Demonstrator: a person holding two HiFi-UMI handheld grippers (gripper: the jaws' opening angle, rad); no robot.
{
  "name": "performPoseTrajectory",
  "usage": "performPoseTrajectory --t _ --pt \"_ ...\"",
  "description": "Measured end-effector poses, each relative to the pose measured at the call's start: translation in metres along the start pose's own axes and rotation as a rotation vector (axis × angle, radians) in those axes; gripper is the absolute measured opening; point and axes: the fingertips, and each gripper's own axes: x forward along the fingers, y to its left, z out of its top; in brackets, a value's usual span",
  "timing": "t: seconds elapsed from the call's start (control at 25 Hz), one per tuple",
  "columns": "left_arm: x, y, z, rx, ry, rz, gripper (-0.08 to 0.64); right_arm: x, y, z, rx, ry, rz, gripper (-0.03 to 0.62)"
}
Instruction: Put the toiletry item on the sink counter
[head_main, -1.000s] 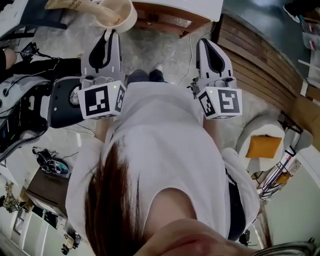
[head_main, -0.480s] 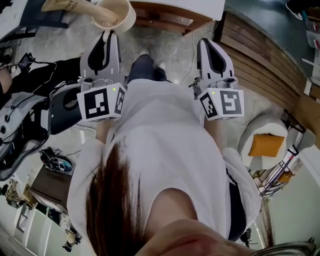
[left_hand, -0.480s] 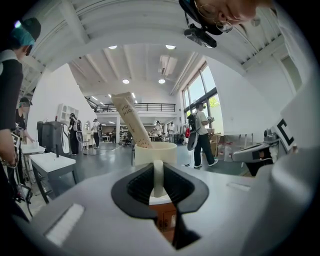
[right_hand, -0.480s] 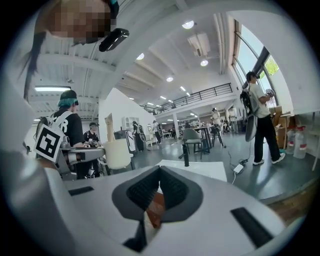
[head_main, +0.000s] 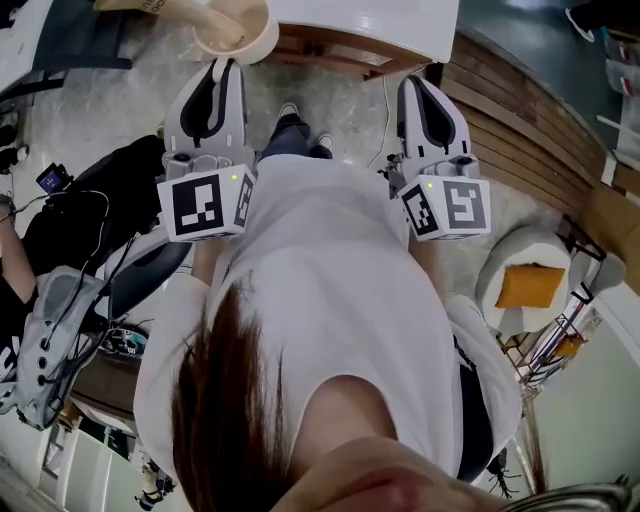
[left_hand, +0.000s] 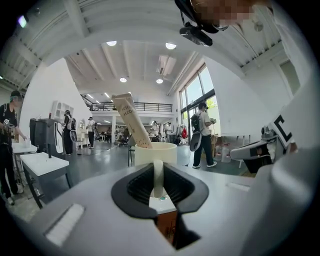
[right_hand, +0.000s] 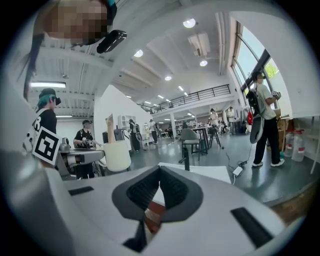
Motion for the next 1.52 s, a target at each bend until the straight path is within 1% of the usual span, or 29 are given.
performPoseTrajectory --t 0.2,0.44,0.56,0.84,1.04,1.28,1.52 --pt "0.033 0.041 0.013 0.012 -0.014 0.001 0.049 0.045 0.001 0.021 -0.032 -0.003 -0.021 0.005" --pt "0.053 0.079 0.012 0.005 -0.026 -0.003 0.049 0.076 0.007 0.021 -0.027 -0.007 -0.058 0.005" --pt "0.062 0.091 0.013 0.005 -0.023 -0.008 0.049 0.089 0.008 0.021 -0.014 -0.003 -0.071 0.005" --pt "0.073 0.103 0.004 0.0 -0.007 -0.025 0.049 0.101 0.016 0.022 -0.016 0.018 -0.08 0.005" --pt "0.084 0.103 0.0 -0.003 0.007 -0.022 0.049 0.106 0.007 0.025 -0.022 0.019 -0.078 0.005" --pt "0.098 0.104 0.003 -0.003 0.006 -0.004 0.049 0.121 -0.003 0.027 -0.02 0.022 -0.053 0.005" --pt "0.128 0.1 0.012 0.001 0.008 0.031 0.049 0.148 -0.029 0.037 -0.022 0.026 -0.011 0.005"
